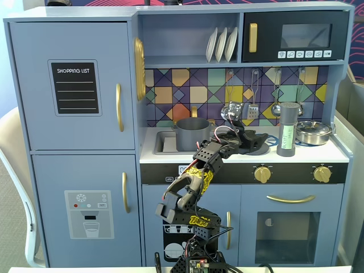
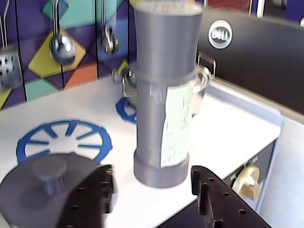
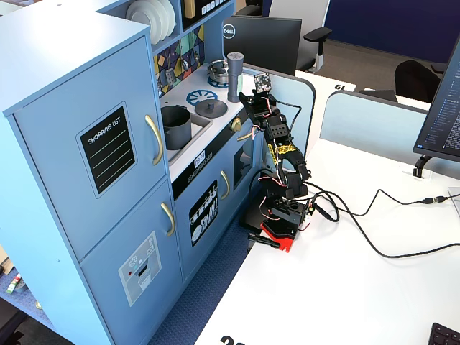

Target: Put salt in the gray recipient

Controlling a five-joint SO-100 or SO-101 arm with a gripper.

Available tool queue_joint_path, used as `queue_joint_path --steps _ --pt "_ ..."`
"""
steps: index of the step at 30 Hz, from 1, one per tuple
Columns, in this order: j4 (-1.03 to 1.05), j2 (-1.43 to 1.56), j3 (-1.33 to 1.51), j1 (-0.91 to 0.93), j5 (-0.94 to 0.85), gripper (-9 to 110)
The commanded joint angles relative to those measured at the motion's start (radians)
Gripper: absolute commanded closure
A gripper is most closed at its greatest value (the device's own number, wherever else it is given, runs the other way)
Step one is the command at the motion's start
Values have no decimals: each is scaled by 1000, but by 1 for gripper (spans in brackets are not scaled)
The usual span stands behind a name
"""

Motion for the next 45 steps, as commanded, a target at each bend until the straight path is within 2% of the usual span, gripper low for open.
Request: queue_joint_path --steps 1,7,15,27,45 --pt "-101 -49 -26 28 25 71" --pt "-259 -166 -29 63 44 61" --pt "-494 -350 -44 81 20 59" --pt "-529 -604 -252 55 9 55" --pt "-523 -930 -592 26 -2 58"
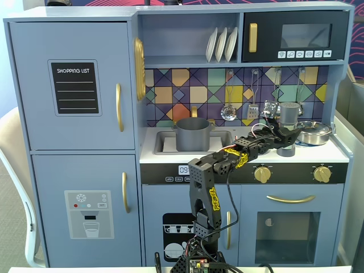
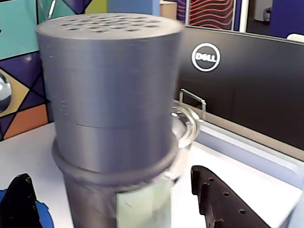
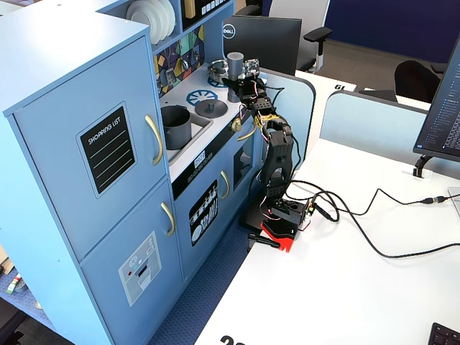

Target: Put salt in the gray recipient

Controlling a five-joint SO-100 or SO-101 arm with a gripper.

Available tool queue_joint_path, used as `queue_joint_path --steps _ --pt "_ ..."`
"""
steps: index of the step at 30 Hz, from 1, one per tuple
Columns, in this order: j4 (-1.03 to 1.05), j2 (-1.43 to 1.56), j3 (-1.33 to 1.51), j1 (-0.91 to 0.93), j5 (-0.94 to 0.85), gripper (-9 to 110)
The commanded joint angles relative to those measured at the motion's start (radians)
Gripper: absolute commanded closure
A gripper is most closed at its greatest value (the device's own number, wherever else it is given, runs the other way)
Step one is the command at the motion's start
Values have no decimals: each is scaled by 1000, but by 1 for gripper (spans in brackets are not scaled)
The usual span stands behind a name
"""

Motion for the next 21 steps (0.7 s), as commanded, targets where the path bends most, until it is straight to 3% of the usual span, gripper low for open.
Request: queue_joint_path --steps 1,21 --pt "-8 -23 -127 -20 -14 58" --pt "5 -225 -339 -41 -52 66"
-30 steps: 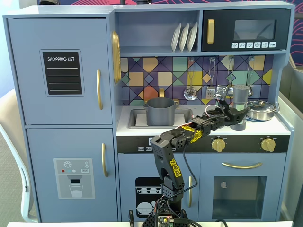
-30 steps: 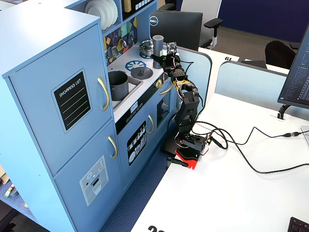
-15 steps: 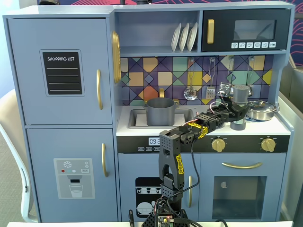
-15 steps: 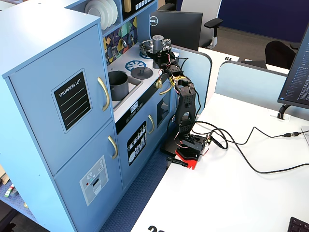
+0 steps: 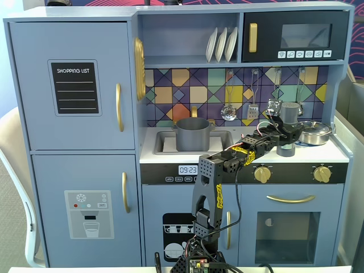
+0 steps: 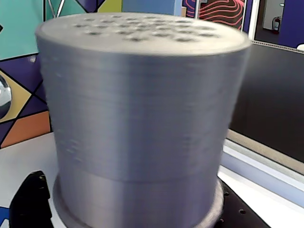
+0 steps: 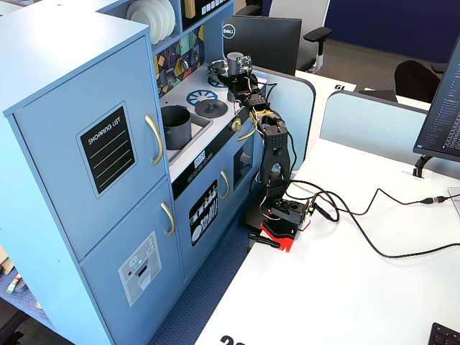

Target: Put salt in the gray recipient

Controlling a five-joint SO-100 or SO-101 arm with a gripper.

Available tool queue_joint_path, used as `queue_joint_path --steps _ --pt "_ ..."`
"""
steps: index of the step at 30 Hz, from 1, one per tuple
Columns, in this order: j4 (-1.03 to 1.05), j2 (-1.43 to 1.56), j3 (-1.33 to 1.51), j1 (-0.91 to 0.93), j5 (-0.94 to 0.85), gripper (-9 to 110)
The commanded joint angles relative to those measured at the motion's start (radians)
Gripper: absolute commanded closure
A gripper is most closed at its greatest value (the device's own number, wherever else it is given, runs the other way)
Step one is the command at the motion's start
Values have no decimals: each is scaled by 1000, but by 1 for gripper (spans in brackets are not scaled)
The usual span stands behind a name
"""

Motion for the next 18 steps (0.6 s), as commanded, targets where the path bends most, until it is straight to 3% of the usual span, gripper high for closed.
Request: queue_joint_path --steps 1,4,8,18 --pt "9 12 -84 -25 -11 67" --pt "18 14 -89 -29 -8 74" --pt "9 23 -75 -41 -43 101" --pt "-9 160 -55 -72 71 101"
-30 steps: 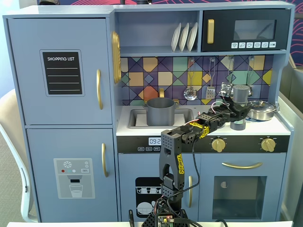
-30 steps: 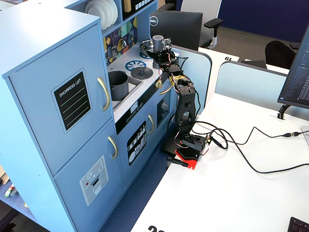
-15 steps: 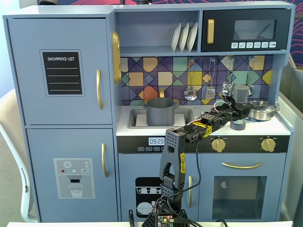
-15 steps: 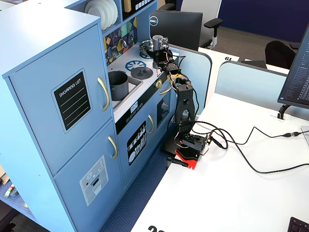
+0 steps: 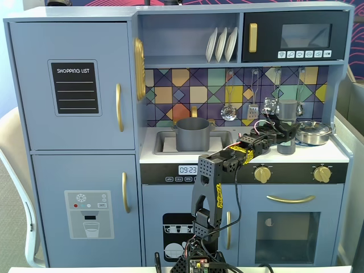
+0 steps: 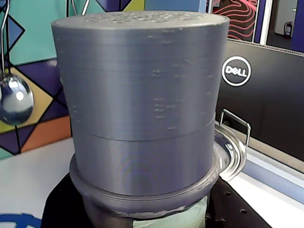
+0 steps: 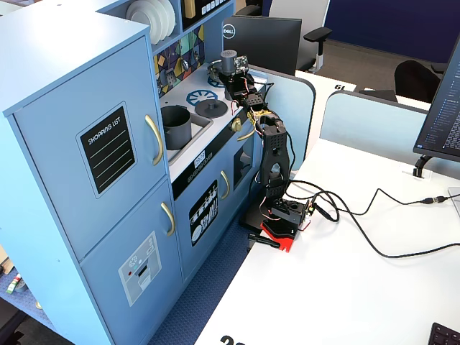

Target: Put salt in the gray recipient

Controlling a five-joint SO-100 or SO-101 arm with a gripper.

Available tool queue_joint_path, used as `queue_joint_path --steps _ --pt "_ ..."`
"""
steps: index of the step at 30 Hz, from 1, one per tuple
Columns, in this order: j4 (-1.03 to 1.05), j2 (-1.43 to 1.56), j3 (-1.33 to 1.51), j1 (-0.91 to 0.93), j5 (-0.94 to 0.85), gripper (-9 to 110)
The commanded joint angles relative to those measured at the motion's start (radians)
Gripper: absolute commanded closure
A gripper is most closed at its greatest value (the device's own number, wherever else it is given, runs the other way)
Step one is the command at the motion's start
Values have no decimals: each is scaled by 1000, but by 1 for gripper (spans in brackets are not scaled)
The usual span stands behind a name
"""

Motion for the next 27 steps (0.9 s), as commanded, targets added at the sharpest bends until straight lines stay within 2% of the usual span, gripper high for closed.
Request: queue_joint_path --steps 1,13,17,27 --pt "21 164 -66 -43 72 101" --pt "528 330 -374 -252 316 101" --pt "647 373 -420 -354 477 101" --pt "698 422 -408 -634 979 101"
